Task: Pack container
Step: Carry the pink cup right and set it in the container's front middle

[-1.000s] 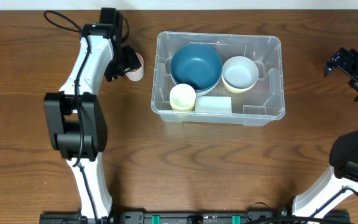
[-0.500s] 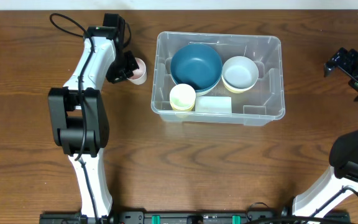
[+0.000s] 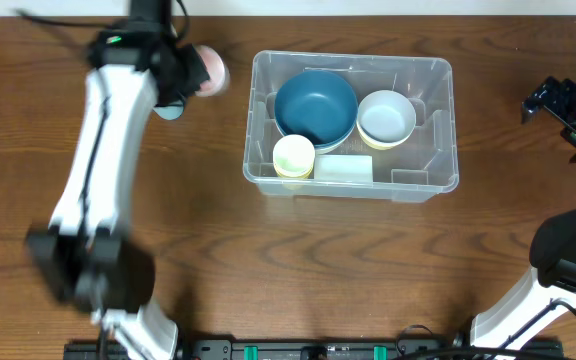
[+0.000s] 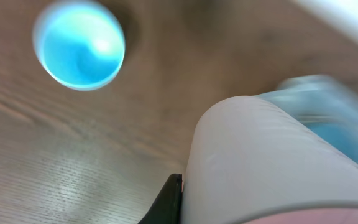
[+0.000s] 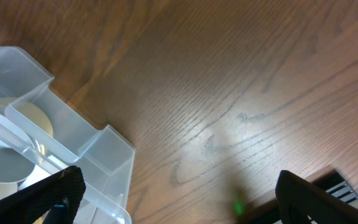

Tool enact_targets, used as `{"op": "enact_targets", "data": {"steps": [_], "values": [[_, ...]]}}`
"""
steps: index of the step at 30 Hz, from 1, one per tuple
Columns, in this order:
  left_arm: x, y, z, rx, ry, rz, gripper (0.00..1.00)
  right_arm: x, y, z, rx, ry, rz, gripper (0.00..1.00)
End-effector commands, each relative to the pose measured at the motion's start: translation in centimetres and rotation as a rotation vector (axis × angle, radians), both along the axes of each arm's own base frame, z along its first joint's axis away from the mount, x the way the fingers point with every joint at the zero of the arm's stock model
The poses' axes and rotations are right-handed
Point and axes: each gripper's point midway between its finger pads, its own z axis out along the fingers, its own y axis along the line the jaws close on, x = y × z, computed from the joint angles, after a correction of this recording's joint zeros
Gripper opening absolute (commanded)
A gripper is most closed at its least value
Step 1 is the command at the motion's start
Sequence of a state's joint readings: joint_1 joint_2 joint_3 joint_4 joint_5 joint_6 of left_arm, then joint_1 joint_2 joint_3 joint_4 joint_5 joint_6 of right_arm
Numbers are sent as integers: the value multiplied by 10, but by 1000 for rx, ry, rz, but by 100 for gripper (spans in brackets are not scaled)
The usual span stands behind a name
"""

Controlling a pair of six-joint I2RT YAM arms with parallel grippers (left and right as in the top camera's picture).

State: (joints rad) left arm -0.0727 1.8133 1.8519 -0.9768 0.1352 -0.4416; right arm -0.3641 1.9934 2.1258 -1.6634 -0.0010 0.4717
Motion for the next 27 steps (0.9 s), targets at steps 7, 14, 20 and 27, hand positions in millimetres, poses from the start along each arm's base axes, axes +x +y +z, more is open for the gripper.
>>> {"op": "enact_targets", "data": {"steps": [7,14,20,27], "values": [[-77,-93,134,19,-357,-350,6,-1,-1,2,-5,-5,-21,99],[-101,-188,100,112,-310,-552,6,-1,-1,2,-5,-5,-20,99],[-93,-232,28,206,-171,-636,6,-1,-1,2,-5,-5,-20,99],[-75,-244,-44,286,-35,-689,6,-1,-1,2,-5,-5,-20,99]]}}
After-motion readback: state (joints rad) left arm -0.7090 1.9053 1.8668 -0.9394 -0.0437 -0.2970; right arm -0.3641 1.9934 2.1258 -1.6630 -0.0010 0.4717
